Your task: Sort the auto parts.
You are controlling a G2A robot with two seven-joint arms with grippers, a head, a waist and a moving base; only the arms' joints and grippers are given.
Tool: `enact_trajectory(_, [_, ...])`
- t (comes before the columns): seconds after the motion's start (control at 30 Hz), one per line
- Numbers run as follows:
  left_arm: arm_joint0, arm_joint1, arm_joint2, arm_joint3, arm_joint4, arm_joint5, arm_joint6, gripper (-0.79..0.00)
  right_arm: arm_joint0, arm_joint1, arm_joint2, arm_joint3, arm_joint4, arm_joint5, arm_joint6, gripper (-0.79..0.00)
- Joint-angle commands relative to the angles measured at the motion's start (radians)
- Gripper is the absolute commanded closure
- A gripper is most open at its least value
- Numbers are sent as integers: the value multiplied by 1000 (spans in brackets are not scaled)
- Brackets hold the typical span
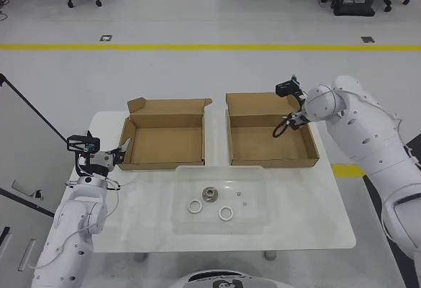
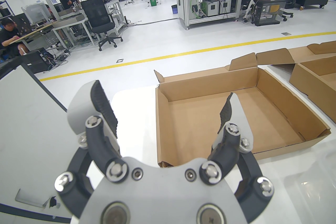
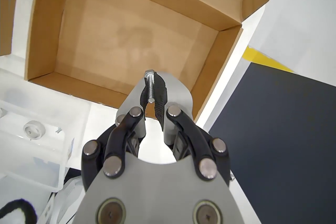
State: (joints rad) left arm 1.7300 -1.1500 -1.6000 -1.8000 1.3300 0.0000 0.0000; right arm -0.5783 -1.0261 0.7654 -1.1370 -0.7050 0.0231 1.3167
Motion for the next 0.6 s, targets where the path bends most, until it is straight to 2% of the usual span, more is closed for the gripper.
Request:
enact_trajectory(0.0, [0, 0, 0, 0, 0, 0, 0, -785, 2, -8, -13, 31, -3, 1, -9, 0])
enact_trajectory(0.57, [0, 0, 0, 0, 0, 0, 0, -785, 18, -80, -105, 269, -39, 15, -92, 0])
